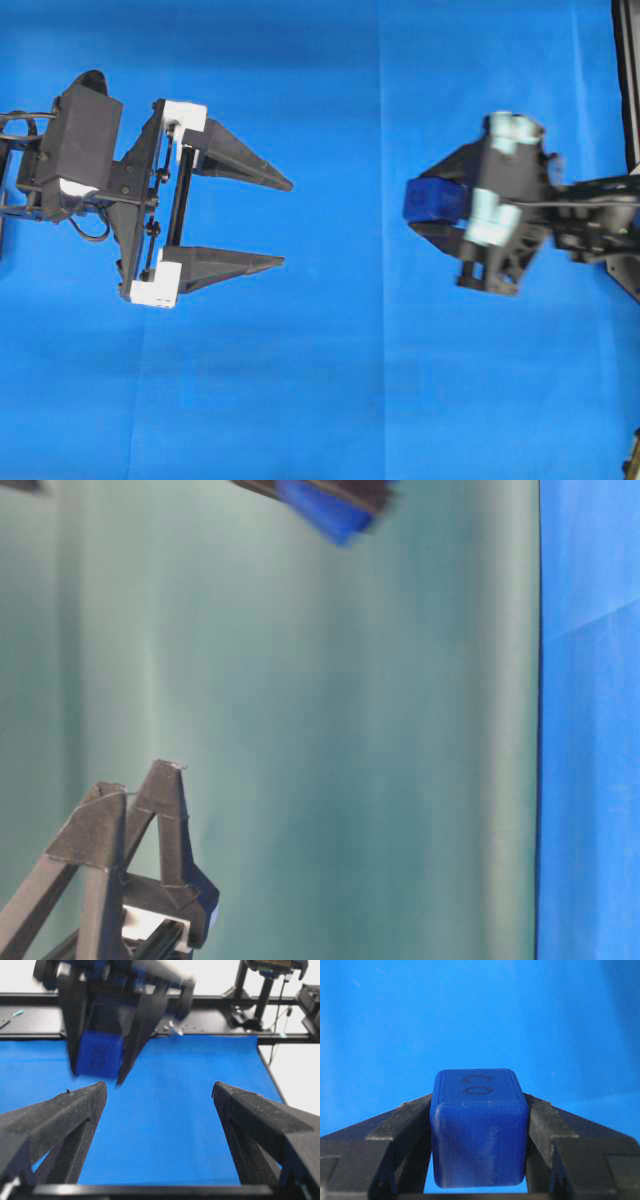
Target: Handover the blue block to the right arm after grasping it with the left arm, then place it in the designated position.
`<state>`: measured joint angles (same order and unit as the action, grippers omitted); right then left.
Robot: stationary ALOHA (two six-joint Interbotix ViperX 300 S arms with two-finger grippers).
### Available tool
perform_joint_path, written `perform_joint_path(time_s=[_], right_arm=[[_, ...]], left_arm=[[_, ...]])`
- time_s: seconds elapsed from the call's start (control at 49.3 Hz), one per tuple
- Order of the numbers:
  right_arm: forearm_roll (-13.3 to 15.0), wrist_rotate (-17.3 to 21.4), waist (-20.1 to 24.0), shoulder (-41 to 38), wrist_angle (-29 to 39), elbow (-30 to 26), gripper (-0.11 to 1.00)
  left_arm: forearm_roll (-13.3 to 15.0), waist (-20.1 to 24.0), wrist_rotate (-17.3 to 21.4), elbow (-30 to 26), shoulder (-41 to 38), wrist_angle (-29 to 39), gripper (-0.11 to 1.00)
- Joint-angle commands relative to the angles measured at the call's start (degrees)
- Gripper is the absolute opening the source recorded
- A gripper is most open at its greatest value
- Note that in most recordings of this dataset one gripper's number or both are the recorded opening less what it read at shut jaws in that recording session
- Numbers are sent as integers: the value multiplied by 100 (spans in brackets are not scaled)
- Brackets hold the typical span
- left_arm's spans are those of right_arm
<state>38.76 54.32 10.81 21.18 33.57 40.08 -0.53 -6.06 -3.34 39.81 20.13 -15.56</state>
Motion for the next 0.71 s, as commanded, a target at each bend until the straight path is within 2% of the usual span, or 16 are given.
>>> perform_joint_path(time_s=[0.0,0.365,0.689], right_arm=[[62,79,-272,-299,-316,0,41],[141,88,-888,-1494,-2030,97,41],[149,88,-1134,-2329,-2892,53,41]], left_arm=[[-9,-9,0,-97,105,-53,92],[-9,-9,9,-88,105,-18,92],[-18,0,18,-88,105,-18,92]])
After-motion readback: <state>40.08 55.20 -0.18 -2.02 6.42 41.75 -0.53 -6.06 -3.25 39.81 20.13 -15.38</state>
